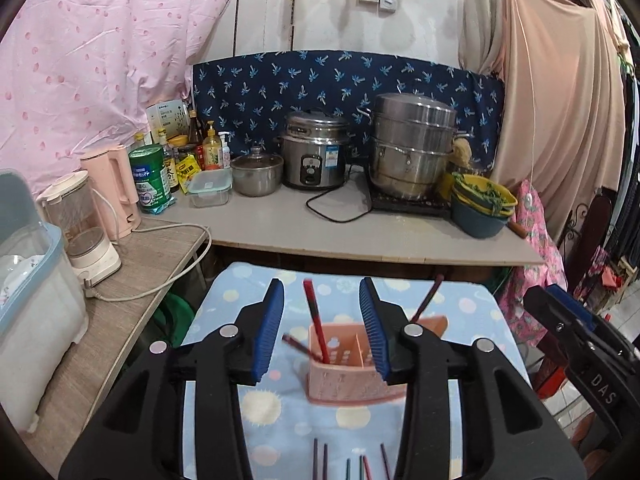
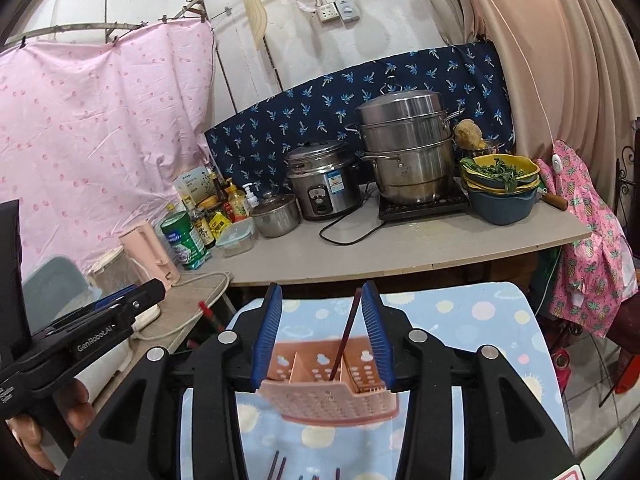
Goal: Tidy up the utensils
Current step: 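Bring both tools down over the remaining row of chopsticks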
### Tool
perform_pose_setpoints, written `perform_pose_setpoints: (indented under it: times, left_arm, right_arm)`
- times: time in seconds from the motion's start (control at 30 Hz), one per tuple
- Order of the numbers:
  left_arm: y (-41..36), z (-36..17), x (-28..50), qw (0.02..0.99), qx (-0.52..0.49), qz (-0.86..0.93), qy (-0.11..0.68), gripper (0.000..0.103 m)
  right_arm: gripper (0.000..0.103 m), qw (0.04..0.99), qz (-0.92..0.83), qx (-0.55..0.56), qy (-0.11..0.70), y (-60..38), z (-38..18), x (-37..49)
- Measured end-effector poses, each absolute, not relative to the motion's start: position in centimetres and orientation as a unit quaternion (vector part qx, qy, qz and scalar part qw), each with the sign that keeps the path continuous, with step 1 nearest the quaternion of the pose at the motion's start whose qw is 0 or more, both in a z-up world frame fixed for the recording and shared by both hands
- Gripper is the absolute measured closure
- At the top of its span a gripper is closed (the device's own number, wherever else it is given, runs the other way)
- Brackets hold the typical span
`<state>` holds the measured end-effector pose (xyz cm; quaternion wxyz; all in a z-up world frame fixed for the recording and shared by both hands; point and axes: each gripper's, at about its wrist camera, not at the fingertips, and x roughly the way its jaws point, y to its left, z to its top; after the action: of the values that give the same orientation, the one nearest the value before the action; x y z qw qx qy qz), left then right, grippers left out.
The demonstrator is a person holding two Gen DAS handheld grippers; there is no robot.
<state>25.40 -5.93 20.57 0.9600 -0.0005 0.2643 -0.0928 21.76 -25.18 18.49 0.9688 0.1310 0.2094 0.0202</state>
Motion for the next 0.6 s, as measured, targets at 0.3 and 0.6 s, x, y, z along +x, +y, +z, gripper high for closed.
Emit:
perform_pose_setpoints:
  times: [0.3,0.6]
  left_arm:
    - [-4.9,17.7,20.4,0.952,0.02,-0.083,0.293,0.065]
    - [-2.8,12.7,16.3,0.937,0.021,-0.072,0.342,0.064]
  right_arm:
    - [0.058,0.966,0.01,0.113,0.232,-24.1,16.2,15.8]
    - [0.058,0.953,0.004,0.108,0.284,-23.3,11.1,10.6]
